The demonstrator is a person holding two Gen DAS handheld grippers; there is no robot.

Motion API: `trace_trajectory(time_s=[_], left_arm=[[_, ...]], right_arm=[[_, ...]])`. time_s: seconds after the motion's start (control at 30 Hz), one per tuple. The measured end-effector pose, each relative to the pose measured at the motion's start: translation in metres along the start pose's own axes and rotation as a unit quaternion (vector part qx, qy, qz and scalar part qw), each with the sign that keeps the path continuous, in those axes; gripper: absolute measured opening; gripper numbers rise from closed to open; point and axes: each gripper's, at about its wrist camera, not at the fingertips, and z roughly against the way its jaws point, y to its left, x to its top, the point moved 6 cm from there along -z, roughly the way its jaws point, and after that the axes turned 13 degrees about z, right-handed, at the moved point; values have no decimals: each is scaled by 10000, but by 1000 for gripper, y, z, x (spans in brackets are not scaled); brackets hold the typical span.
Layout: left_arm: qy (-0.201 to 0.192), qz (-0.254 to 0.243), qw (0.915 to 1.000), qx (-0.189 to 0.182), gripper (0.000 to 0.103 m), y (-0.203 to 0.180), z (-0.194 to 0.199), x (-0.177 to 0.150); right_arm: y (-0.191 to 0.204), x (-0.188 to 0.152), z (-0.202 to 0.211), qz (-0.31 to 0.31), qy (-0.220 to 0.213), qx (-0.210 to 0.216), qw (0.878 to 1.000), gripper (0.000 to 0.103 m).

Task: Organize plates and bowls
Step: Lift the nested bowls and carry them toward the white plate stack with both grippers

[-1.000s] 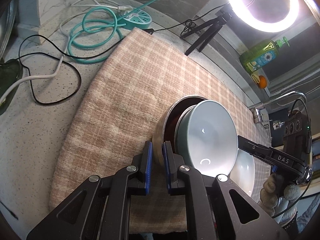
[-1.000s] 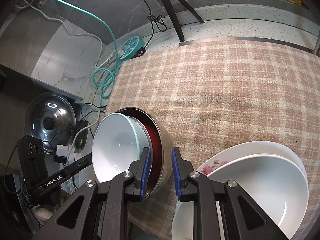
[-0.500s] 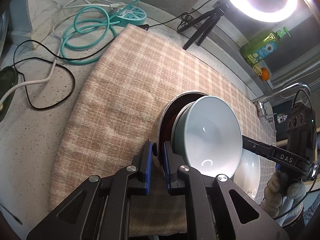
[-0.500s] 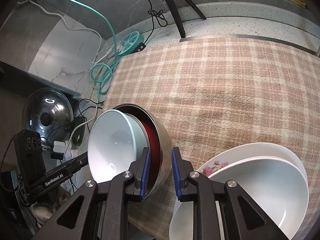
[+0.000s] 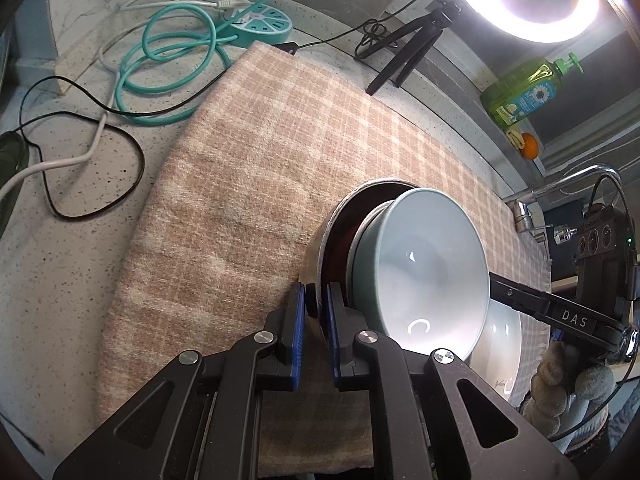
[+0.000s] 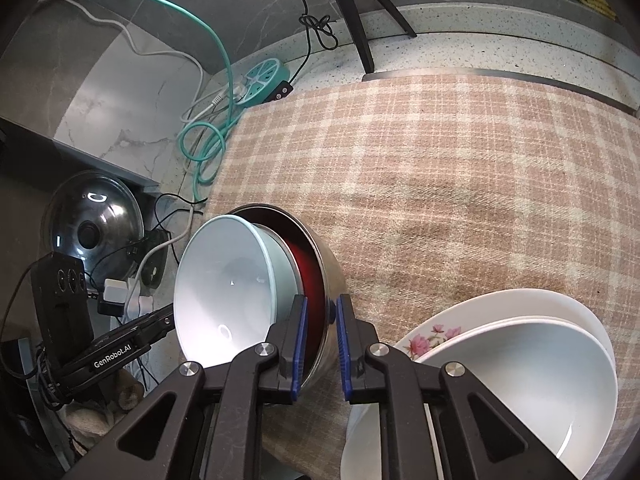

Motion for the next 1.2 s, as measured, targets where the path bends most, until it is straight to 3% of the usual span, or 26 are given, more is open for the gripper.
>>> trace_trajectory(time_s=[0.67,1.2], left_arm=[[-84,-73,9998,142,9,0,2,-1],[-410,-24,9990,155,9,-8,30,-8]], right_arm=[[3,-2,4,-61,-79,-8,10000,12],[16,-5,28,130,-222,154,9995,12]])
